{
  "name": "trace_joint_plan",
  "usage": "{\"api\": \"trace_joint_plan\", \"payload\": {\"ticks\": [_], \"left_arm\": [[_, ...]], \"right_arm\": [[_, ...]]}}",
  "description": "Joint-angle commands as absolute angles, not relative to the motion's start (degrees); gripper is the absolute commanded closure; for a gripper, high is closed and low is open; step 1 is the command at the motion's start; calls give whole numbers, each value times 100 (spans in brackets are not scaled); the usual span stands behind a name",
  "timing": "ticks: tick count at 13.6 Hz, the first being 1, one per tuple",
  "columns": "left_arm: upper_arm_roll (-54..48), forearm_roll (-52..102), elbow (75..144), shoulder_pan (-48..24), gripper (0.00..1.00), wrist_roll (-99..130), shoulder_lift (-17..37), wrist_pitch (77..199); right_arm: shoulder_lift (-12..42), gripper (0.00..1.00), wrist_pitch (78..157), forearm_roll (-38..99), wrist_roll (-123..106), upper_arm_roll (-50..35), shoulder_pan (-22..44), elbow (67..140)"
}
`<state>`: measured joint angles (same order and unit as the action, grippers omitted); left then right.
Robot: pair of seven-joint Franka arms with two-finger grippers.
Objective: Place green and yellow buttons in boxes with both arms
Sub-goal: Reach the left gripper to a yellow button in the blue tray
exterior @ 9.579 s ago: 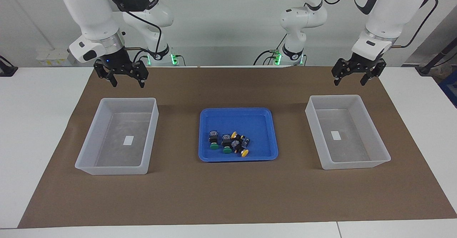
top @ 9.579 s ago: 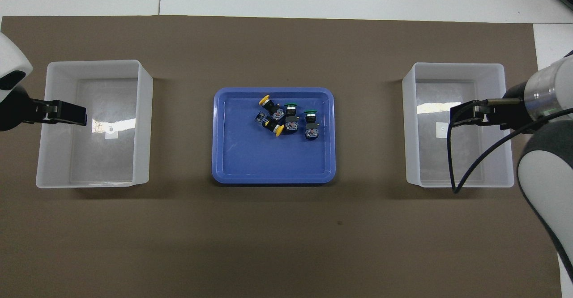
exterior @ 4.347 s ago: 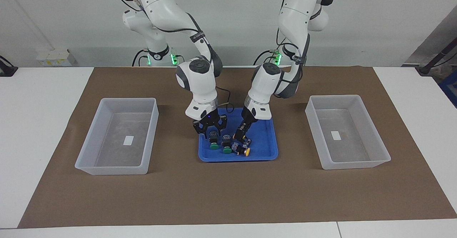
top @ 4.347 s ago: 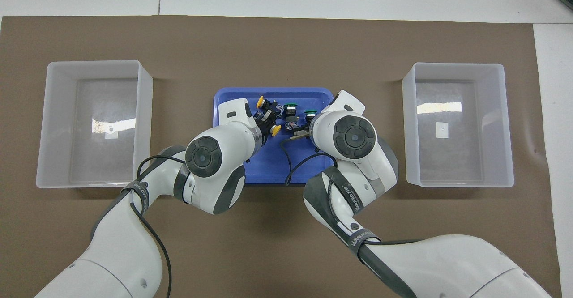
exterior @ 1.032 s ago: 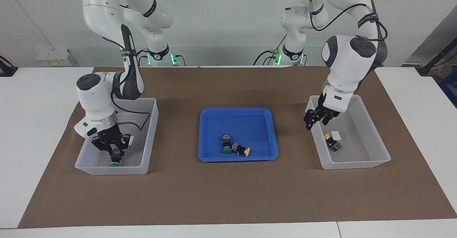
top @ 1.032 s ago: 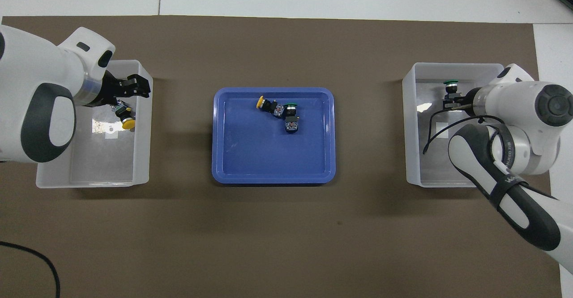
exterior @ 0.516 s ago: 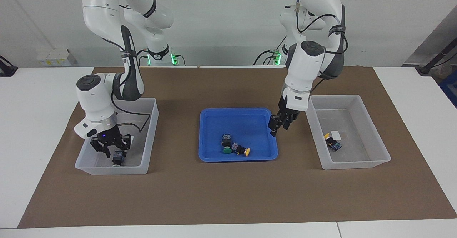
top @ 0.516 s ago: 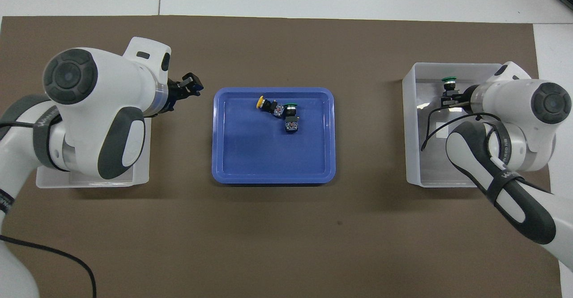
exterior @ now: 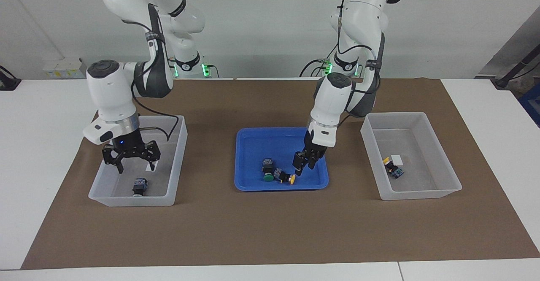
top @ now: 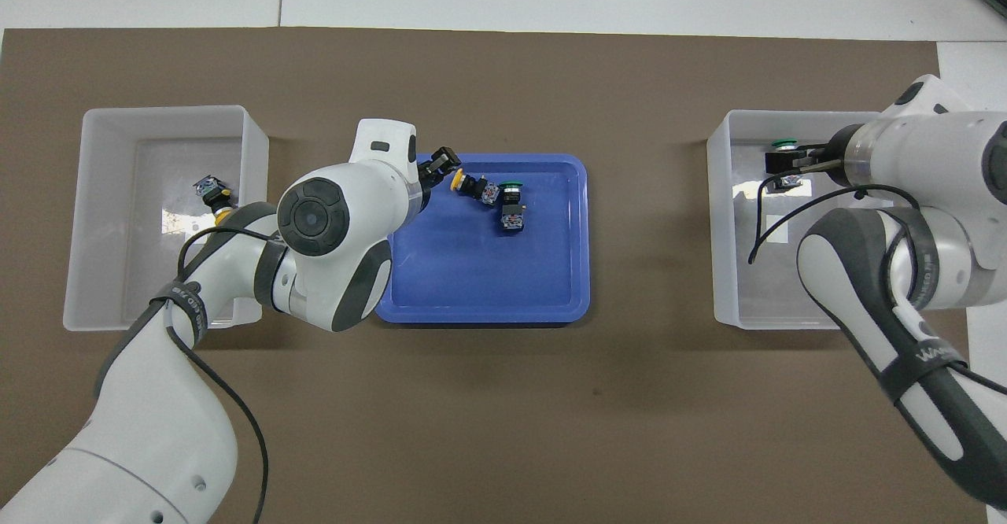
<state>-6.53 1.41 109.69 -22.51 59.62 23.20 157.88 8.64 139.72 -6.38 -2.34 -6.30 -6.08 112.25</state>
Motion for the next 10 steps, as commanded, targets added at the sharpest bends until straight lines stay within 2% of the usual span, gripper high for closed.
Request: {"api": "trace_joint_plan", "payload": {"ticks": [1, 4, 10], "left_arm": [[-563, 44, 10925, -2338, 31, 6108, 2425, 15996], [-571, 53, 10925, -2452, 31, 6117, 2706, 16407], [-571, 62, 10986, -2593, 31, 6152, 2751, 16488]], "right_arm": [[344, 0, 13449, -536, -9, -650, -379, 11347], [158, 0, 13070, -274, 9, -650, 8, 11347], [193, 0, 13130, -211, 26, -650, 553, 11408]]}}
